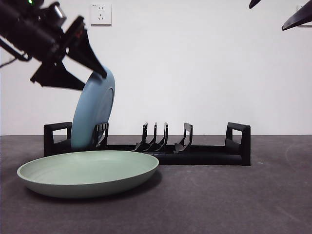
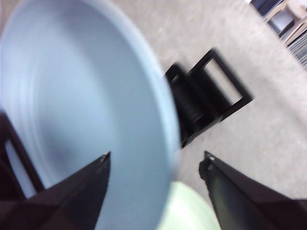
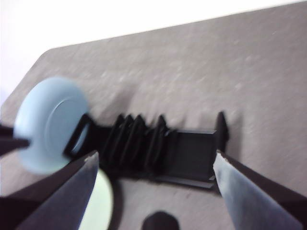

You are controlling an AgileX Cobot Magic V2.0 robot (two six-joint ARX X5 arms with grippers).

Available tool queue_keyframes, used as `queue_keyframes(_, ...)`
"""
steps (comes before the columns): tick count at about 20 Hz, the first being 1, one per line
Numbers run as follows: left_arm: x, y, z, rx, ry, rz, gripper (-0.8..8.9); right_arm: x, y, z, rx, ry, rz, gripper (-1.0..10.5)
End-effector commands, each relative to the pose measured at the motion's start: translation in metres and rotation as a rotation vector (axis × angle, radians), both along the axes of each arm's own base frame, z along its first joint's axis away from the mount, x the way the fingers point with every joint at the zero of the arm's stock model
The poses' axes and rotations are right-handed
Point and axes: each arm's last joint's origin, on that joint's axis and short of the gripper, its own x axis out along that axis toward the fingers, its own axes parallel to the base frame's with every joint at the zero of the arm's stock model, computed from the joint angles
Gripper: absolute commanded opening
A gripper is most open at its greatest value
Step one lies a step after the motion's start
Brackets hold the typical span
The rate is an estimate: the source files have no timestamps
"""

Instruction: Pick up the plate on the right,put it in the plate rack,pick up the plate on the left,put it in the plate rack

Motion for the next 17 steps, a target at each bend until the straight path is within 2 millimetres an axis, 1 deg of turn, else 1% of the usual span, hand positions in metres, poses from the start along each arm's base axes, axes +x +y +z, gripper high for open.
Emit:
queue_keyframes(1, -0.014, 0.003, 0.023, -0.013, -0.082, 0.0, 3.26, 0.0, 0.007, -0.003, 0.038, 0.037, 0.089, 4.0)
queue_keyframes(3, -0.031, 0.006, 0.048, -0.029, -0.171, -0.001, 3.25, 0.001, 0.015, -0.009, 0.052, 0.092, 0.156, 4.0)
queue_keyframes(5, -0.054, 0.011, 0.076, -0.037, -0.286, -0.008, 3.25, 0.005, 0.029, -0.02, 0.051, 0.166, 0.225, 3.9)
queue_keyframes(7, -0.082, 0.013, 0.101, -0.011, -0.422, -0.026, 3.25, 0.011, 0.048, -0.034, 0.031, 0.235, 0.288, 3.2)
queue_keyframes(9, -0.112, 0.016, 0.12, 0.074, -0.557, 0.009, 3.25, 0.019, 0.066, -0.051, 0.01, 0.301, 0.34, 3.1)
queue_keyframes(11, -0.141, 0.018, 0.132, 0.178, -0.657, 0.058, 3.25, 0.027, 0.085, -0.07, -0.014, 0.363, 0.386, 3.1)
queue_keyframes(13, -0.166, 0.019, 0.14, 0.26, -0.727, 0.091, 3.25, 0.035, 0.101, -0.091, -0.043, 0.426, 0.417, 3.1)
queue_keyframes(15, -0.186, 0.021, 0.143, 0.329, -0.768, 0.119, 3.25, 0.042, 0.115, -0.111, -0.061, 0.476, 0.438, 3.1)
queue_keyframes(17, -0.198, 0.021, 0.143, 0.366, -0.776, 0.114, 3.25, 0.049, 0.128, -0.13, -0.067, 0.509, 0.452, 3.1)
